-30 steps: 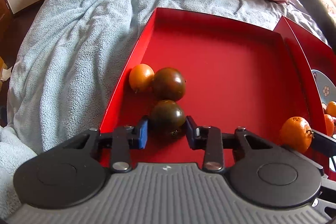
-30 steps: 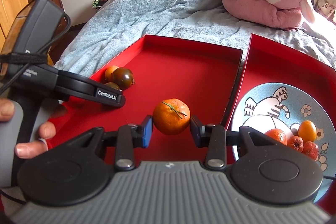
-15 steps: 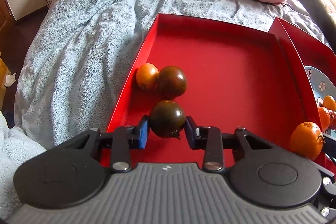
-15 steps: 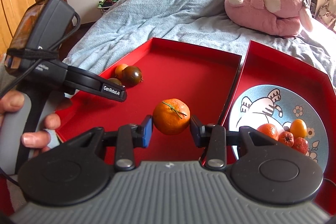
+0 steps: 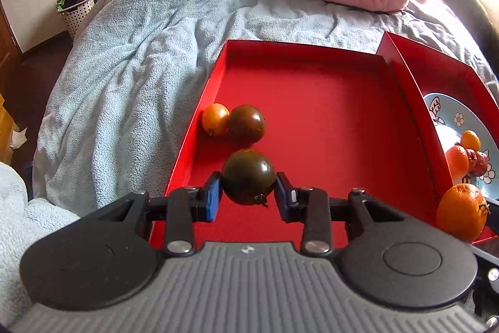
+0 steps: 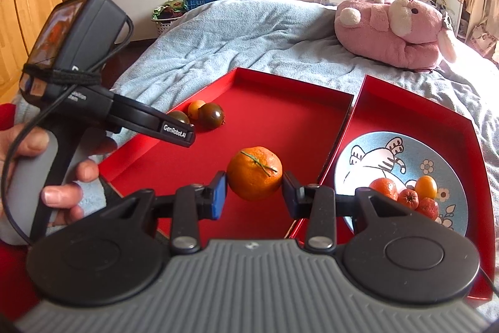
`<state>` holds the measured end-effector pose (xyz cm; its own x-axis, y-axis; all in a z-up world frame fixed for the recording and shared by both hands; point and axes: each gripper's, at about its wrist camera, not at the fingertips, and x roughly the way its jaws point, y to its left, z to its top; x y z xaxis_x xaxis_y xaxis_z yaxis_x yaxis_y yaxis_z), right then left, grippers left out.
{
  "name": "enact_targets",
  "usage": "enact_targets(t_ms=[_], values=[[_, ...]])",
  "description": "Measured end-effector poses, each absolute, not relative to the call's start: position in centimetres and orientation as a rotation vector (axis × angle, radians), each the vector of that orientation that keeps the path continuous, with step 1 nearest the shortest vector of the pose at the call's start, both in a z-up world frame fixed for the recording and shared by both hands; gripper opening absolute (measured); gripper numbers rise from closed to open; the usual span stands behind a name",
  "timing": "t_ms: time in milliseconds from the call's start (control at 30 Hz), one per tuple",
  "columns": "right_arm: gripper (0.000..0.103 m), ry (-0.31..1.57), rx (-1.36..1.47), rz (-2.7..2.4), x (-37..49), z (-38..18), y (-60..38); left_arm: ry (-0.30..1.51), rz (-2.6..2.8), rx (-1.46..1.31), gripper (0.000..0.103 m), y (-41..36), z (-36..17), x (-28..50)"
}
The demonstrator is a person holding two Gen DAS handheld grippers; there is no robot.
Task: Organize fruits
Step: 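Carry the tomato and tangerine onto the blue plate and open both grippers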
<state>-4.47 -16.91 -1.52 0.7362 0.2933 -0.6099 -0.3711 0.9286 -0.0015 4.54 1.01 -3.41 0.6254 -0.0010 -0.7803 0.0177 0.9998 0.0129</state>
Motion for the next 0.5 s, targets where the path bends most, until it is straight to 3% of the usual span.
enact_targets(t_ms=[500], values=[[0.041, 0.606, -0.101, 0.376, -5.7, -0.5, -17.9, 0.862, -0.039, 0.039, 0.041, -1.1, -1.4, 3.6]])
